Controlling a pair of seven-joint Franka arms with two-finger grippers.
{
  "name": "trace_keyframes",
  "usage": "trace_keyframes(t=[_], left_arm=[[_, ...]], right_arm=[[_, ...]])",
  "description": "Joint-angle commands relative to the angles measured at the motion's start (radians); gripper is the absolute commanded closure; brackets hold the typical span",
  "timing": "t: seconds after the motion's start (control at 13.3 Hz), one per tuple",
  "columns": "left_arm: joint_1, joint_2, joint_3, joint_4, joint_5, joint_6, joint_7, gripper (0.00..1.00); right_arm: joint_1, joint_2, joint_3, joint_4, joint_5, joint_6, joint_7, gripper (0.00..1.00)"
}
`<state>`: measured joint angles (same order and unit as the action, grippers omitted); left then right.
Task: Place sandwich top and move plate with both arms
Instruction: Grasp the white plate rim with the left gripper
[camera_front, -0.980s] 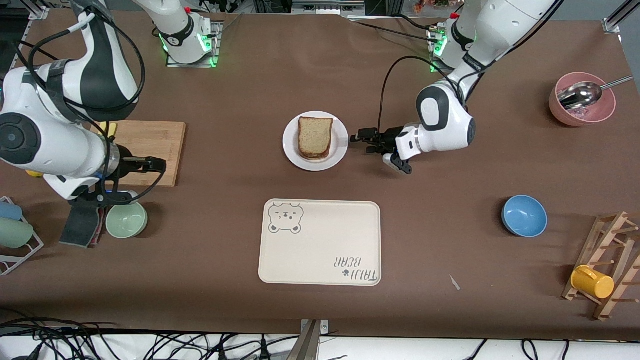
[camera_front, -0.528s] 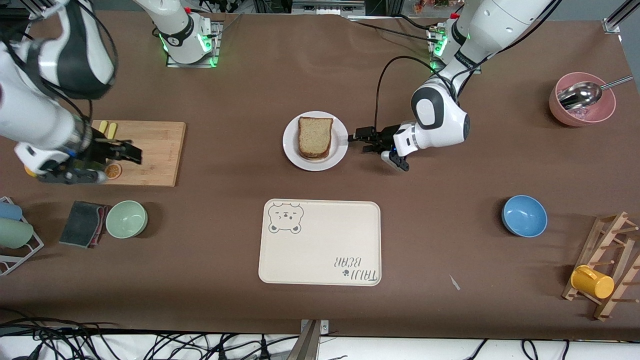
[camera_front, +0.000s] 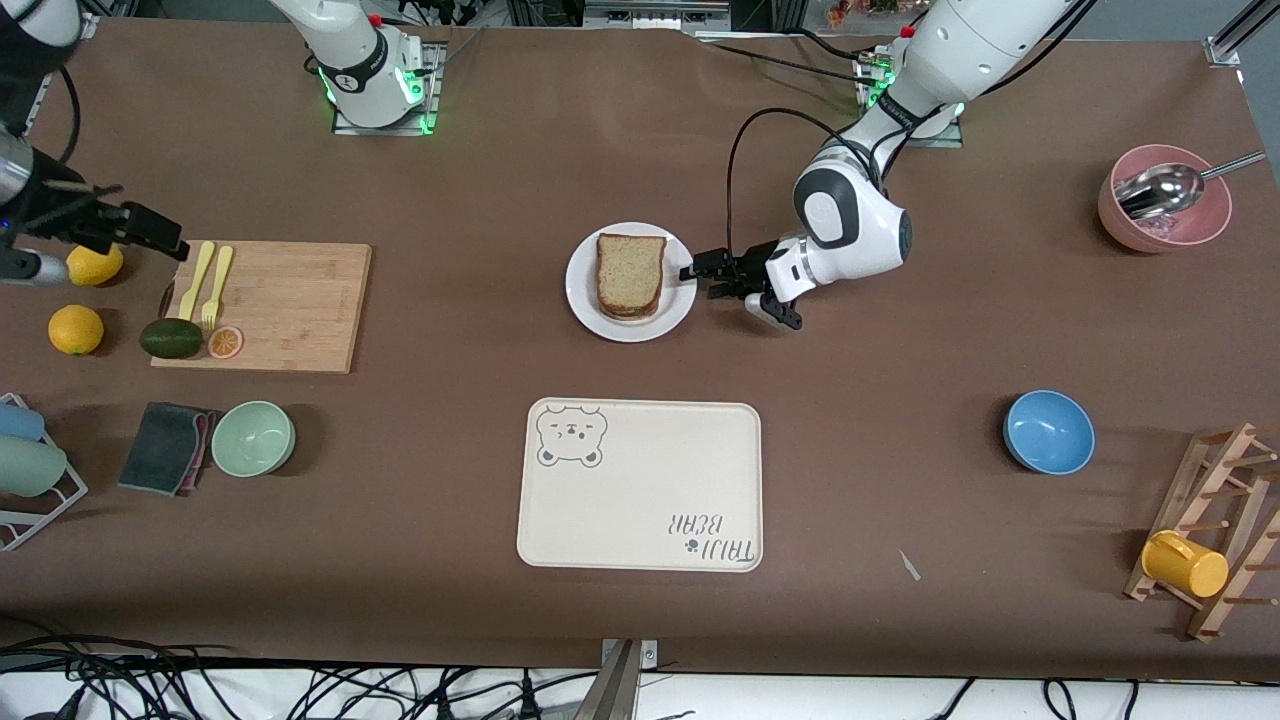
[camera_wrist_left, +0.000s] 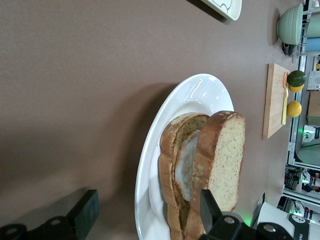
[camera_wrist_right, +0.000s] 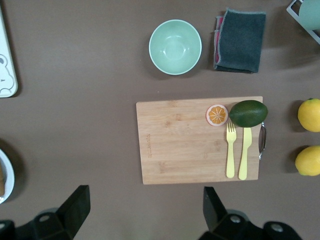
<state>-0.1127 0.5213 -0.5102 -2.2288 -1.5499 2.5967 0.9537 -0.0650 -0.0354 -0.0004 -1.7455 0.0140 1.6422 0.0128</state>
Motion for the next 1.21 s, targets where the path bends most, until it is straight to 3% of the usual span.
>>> trace_keyframes(t=[0.0,0.08,0.3,0.45,0.68,1.13], left_arm=[[-0.01,0.031,-0.001,0.009,-0.1,0.014,0.127,0.15],[-0.01,0.032,-0.001,0.009,-0.13,0.014,0.155,0.23],[-0.005,0.034,-0.001,0.009,-0.139,0.011,0.178,0.24],[0.002,0.034,-0.001,0.009,-0.139,0.002,0.197,0.25],[0.002,0.04,-0.001,0.011,-0.141,-0.001,0.198,0.39],[0.005,0.063,-0.001,0.029,-0.147,-0.026,0.215,0.46]], right_arm=[[-0.012,0.011,-0.007,0.06,0.018,-0.024,-0.011,0.0],[-0.01,0.015,-0.021,0.064,0.023,-0.013,-0.011,0.0],[0.002,0.009,-0.058,0.043,0.011,0.007,-0.017,0.0],[0.005,0.011,-0.059,0.041,0.009,0.021,-0.057,0.0],[0.005,0.026,-0.056,0.049,0.009,0.028,-0.077,0.0],[0.005,0.026,-0.058,0.05,0.007,0.037,-0.077,0.0]])
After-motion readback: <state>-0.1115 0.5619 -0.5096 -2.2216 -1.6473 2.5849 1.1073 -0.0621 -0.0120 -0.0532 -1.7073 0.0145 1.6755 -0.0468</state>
